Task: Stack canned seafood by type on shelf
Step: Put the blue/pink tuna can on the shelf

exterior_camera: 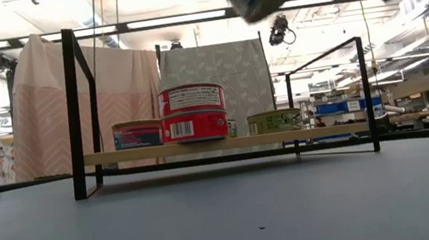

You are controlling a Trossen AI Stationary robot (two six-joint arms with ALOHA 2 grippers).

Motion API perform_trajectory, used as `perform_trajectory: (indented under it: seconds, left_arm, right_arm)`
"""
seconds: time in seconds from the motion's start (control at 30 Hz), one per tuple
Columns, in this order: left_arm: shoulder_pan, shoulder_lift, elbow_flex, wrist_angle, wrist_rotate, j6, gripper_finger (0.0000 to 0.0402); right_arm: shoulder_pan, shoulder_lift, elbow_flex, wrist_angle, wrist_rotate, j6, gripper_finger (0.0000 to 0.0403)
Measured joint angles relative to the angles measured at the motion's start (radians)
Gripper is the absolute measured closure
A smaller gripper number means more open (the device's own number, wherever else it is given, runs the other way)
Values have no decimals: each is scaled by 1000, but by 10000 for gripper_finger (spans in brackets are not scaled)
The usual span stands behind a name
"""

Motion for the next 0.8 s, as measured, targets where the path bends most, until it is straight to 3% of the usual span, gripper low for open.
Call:
perform_trajectory:
  seconds: [0.1,0.27,0.6,0.8]
  left_arm:
    - [-2,-11,0,-1,1,-3,389]
    - [-2,-33,0,-1,1,-4,389]
    - [-2,-48,0,-2,32,-43,389]
    - [-2,-48,0,-2,34,-53,389]
  right_arm:
    - [12,90,0,45,39,139,196]
    - [48,212,1,136,239,339,196]
    - [26,362,1,345,320,341,196]
    - [21,414,-7,350,328,341,196]
